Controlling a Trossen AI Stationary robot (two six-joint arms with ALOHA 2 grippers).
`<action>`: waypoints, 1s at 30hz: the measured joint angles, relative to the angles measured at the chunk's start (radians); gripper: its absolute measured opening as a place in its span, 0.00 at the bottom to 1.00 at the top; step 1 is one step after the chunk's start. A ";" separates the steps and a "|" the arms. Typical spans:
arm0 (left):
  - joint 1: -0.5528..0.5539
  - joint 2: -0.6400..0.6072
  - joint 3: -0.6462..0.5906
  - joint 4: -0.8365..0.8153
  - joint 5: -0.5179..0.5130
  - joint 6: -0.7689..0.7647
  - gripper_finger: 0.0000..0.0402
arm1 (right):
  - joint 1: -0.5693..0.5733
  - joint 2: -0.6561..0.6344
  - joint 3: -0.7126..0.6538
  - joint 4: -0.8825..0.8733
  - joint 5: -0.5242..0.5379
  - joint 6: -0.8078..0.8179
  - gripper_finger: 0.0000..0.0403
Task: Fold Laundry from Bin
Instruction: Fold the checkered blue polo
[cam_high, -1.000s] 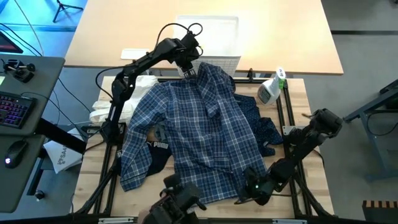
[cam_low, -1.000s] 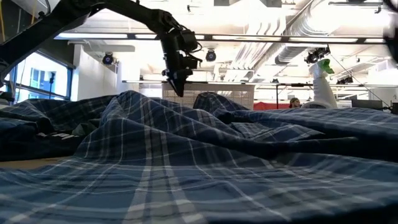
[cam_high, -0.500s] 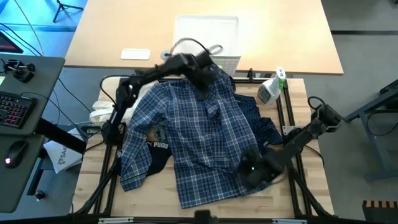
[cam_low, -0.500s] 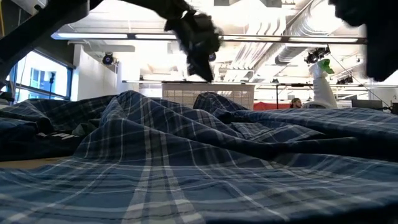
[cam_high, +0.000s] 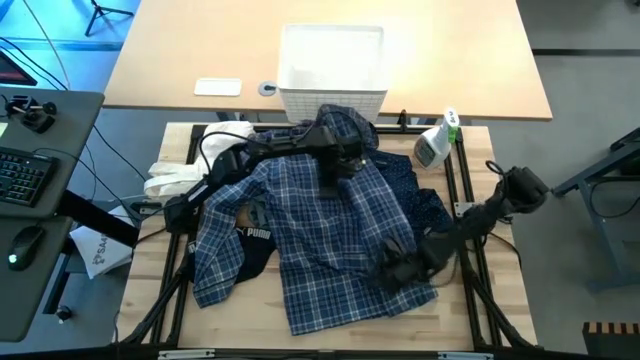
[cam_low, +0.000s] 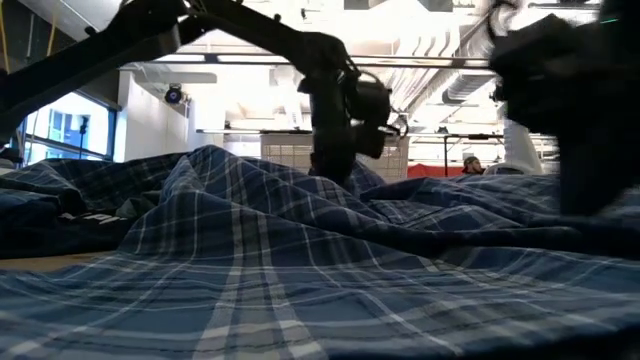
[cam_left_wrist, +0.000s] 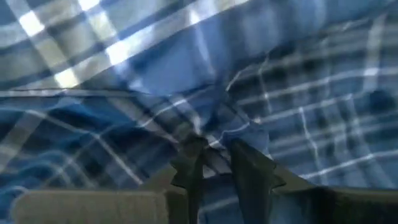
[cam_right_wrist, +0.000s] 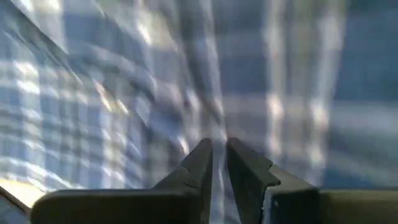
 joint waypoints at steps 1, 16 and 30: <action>0.001 0.003 0.000 -0.030 0.002 0.009 0.12 | 0.032 0.000 0.000 -0.014 -0.003 0.032 0.10; 0.054 -0.184 0.001 -0.244 0.107 0.015 0.00 | 0.318 -0.001 0.094 -0.083 0.064 0.395 0.08; 0.028 -0.164 0.001 0.017 0.052 -0.084 0.23 | 0.183 -0.002 0.146 -0.190 0.192 0.266 0.30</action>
